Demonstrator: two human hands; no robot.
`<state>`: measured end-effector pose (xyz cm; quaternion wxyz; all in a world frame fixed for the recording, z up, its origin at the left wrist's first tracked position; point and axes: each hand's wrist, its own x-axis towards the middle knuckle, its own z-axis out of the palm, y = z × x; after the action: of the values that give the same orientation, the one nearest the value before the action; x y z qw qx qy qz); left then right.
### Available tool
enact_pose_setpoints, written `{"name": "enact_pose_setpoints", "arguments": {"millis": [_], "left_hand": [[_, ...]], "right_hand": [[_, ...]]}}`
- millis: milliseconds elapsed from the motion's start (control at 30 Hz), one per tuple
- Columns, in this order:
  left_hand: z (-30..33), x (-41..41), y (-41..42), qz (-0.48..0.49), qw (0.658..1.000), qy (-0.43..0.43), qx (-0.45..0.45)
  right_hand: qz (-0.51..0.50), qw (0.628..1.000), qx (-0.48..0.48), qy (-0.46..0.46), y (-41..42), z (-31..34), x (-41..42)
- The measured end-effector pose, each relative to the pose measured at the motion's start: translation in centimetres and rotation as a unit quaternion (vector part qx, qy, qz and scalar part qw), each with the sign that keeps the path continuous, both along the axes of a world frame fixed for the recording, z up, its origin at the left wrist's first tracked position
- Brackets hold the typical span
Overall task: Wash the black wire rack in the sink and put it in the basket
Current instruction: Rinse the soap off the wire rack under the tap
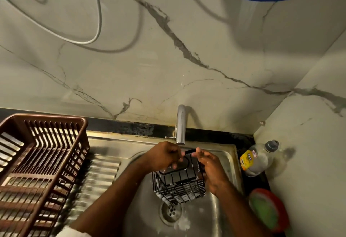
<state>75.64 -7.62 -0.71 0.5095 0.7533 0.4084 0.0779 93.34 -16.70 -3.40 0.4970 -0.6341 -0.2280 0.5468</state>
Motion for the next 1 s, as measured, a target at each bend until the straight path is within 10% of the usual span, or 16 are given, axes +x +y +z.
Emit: {"name": "enact_pose_setpoints", "arguments": {"millis": [167, 267, 733, 1000], "left_hand": [[0.0, 0.5, 0.2, -0.029, 0.998, 0.035, 0.051], [0.4, 0.9, 0.5, -0.037, 0.997, 0.052, 0.05], [1.2, 0.7, 2.8, 0.08, 0.994, 0.061, 0.045], [0.9, 2.6, 1.9, 0.085, 0.992, 0.045, 0.076]], "right_hand": [[0.053, 0.983, -0.005, -0.177, 0.6, -0.7, 0.9], [0.137, 0.907, 0.025, -0.397, 1.5, 0.0, 1.3], [0.08, 0.969, -0.024, -0.234, 3.3, 1.8, 2.7], [0.26, 0.839, -0.037, -0.476, 4.6, 3.9, -0.1]]}}
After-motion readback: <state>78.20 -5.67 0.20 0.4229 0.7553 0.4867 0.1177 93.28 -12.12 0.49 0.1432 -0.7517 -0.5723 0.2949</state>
